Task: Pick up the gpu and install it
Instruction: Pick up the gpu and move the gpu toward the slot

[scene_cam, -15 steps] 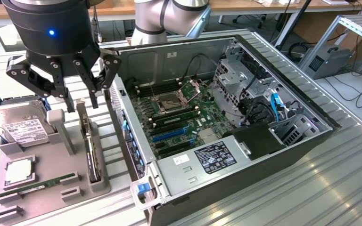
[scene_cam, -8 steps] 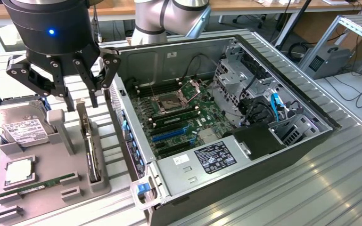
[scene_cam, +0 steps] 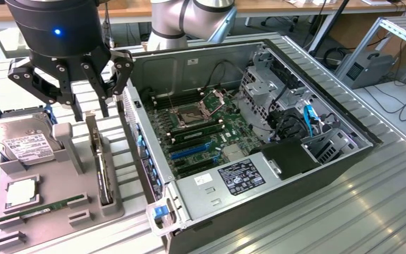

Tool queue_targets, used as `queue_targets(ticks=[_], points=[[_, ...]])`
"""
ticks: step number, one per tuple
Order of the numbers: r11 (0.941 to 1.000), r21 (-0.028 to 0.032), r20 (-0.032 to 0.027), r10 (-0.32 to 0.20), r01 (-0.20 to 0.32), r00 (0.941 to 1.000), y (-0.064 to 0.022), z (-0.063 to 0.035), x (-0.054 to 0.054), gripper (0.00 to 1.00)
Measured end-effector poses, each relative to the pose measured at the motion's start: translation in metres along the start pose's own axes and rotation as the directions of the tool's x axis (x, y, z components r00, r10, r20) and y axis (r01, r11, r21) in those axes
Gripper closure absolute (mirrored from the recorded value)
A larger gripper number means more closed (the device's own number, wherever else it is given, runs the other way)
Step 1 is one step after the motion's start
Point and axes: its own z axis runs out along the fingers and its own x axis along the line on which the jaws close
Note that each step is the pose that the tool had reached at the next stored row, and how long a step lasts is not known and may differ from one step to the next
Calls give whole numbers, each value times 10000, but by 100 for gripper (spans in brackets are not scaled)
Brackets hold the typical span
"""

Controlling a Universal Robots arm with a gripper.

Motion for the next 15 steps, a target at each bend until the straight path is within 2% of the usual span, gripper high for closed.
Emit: queue_targets(ticks=[15], points=[[10000, 0, -1, 0, 0, 10000, 0, 48, 1, 58]])
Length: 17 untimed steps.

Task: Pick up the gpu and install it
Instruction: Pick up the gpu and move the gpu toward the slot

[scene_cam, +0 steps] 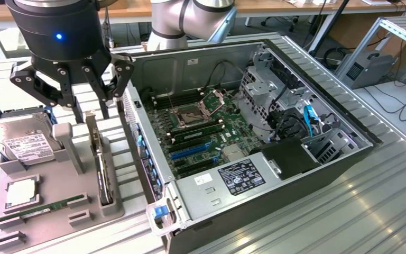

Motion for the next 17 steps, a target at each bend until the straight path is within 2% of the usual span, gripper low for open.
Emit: queue_targets(ticks=[17], points=[[10000, 0, 0, 0, 0, 10000, -1, 64, 2, 58]])
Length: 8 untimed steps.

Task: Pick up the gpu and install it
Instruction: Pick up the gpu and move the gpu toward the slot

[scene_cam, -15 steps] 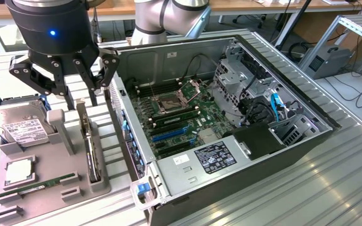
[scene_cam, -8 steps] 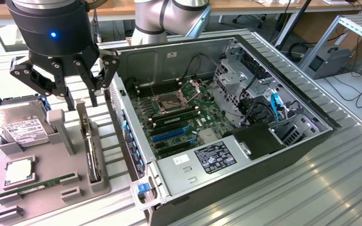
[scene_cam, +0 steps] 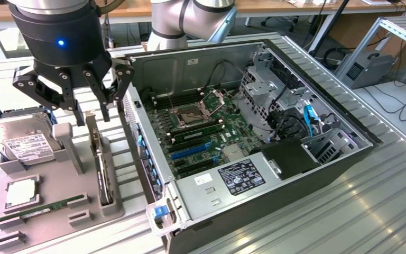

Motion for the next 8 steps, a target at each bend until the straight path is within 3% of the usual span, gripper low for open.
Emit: queue_targets(ticks=[8], points=[[10000, 0, 0, 0, 0, 10000, -1, 37, 1, 58]])
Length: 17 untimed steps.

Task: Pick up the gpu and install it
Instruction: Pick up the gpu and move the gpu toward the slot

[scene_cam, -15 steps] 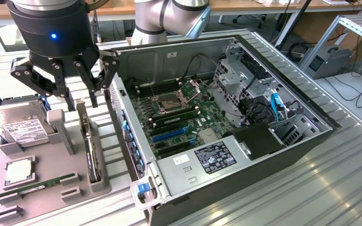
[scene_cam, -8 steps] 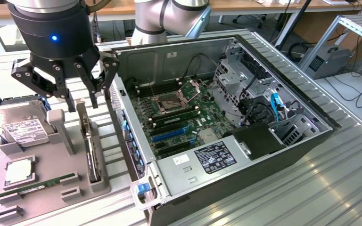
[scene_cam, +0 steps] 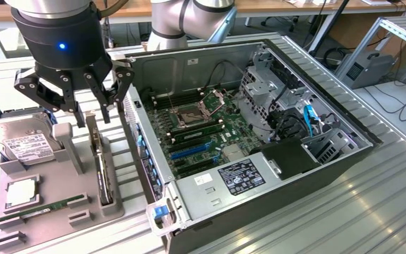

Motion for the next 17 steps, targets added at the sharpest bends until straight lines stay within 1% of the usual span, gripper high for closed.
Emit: queue_targets(ticks=[10, 12, 17], points=[[10000, 0, -1, 0, 0, 10000, -1, 46, 1, 58], [10000, 0, 0, 0, 0, 10000, -2, 102, 3, 58], [10000, 0, 0, 1, -1, 10000, -2, 115, 3, 58]])
